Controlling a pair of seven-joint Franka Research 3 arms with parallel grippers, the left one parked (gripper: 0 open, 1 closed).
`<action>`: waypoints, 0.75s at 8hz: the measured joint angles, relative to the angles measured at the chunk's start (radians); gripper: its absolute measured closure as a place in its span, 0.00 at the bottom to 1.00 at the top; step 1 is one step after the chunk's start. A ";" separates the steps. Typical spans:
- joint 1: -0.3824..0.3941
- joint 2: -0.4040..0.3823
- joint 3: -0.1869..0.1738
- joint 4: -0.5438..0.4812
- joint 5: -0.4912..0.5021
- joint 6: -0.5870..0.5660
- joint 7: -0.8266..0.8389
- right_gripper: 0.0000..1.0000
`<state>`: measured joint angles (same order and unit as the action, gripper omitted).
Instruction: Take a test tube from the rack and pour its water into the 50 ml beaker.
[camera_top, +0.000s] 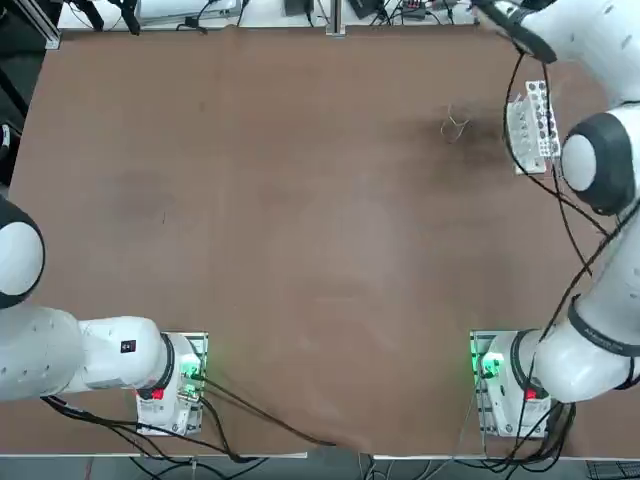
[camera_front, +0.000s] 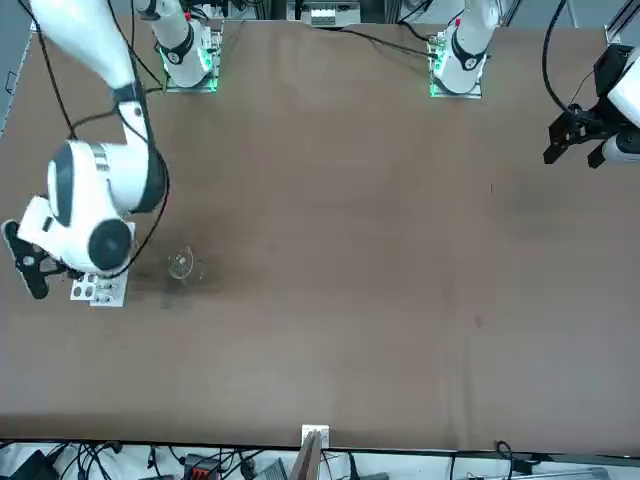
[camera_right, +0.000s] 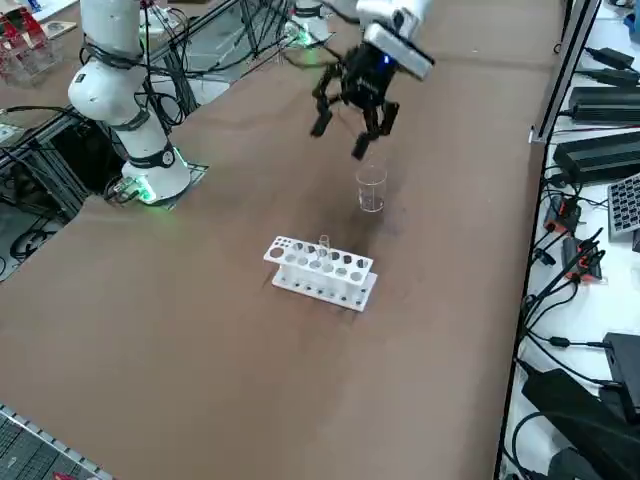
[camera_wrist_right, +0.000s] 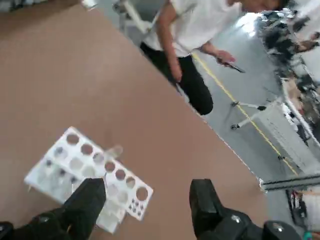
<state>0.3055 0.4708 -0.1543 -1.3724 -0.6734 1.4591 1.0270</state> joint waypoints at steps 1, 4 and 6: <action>-0.003 -0.053 -0.004 0.005 0.100 0.000 -0.186 0.00; -0.041 -0.180 -0.010 0.010 0.310 -0.014 -0.611 0.00; -0.110 -0.220 0.012 0.003 0.489 -0.020 -0.823 0.00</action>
<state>0.1952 0.2506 -0.1419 -1.3697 -0.1845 1.4396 0.2035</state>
